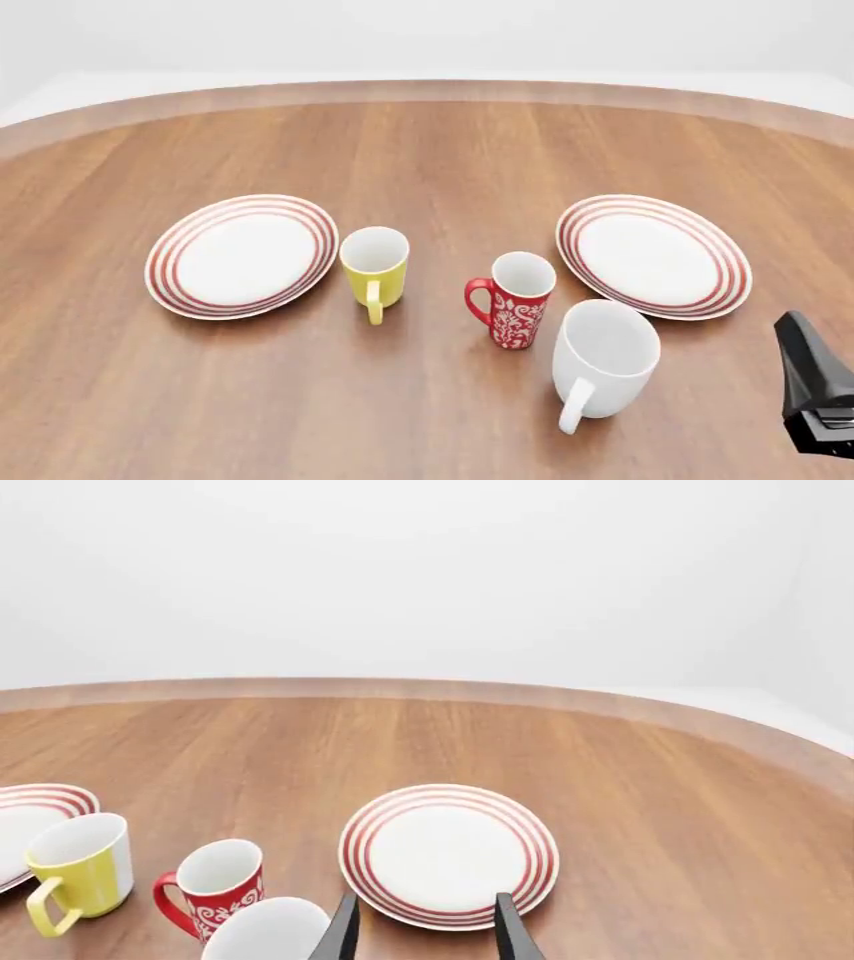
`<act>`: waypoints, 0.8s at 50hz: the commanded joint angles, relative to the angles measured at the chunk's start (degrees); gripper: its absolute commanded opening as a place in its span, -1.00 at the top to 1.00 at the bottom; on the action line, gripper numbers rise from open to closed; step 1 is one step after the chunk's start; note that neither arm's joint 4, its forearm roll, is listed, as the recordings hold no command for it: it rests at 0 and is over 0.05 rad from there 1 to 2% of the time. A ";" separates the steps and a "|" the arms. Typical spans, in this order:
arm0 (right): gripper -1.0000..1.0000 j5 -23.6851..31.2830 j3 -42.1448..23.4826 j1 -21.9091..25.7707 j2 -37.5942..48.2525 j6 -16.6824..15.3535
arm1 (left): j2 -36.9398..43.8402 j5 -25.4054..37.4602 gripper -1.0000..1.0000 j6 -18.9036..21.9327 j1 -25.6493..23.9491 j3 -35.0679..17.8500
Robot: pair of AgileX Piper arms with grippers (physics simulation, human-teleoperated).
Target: Put the red mug on the left plate.
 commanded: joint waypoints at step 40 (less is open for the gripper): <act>-1.00 -0.04 0.06 0.07 0.01 0.03 | 18.79 2.83 -1.00 13.23 -15.79 -6.15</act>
